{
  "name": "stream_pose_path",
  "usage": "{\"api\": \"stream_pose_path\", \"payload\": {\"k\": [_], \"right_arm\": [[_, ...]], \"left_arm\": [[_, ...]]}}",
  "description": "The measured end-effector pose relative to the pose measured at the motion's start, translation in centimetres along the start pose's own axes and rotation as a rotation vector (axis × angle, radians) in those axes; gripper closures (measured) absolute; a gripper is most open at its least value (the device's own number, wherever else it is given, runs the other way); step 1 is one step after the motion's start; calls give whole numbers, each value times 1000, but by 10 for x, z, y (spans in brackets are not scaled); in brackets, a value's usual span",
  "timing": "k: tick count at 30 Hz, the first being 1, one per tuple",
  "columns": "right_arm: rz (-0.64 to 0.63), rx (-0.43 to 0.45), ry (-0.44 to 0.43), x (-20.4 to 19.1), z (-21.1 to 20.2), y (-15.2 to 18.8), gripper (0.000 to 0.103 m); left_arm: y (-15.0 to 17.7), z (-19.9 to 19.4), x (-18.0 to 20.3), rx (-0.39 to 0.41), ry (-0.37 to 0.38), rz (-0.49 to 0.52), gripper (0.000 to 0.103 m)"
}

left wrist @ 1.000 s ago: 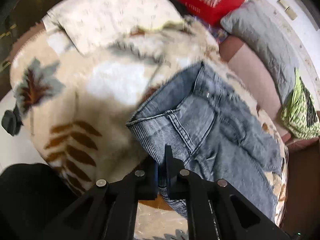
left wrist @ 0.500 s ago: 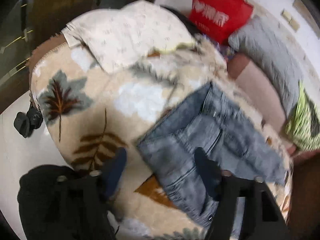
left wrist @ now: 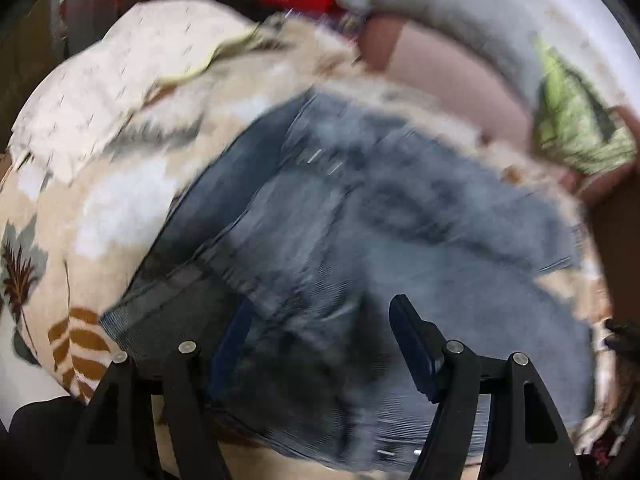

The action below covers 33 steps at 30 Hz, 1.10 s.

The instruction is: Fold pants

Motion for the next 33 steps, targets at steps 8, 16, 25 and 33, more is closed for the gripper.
{"api": "stream_pose_path", "payload": {"k": [8,16,25,33], "right_arm": [[-145,43,214,-9,17,7,77],[20,79,-41,-26,2,-42,33],[35,-41,40,-47,87,-91,64],[-136,132,219,-48,28,-104,88]], "left_arm": [[-11,-9,7,20,-9,66,31],[-90,-7,6,110,35,4,30],[-123,77,1,-16,-15,-20,30],[-120,85,5,-29,-44,51,24]]}}
Point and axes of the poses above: each gripper's, at about its wrist camera, not at the fingertips, and z roughly the way its jaws point, x to its right, y to its underside, the point moved 9 cm from there along z, roughly the way its jaws point, and after that the axes turned 10 degrees about y, right-handed, at the moved point
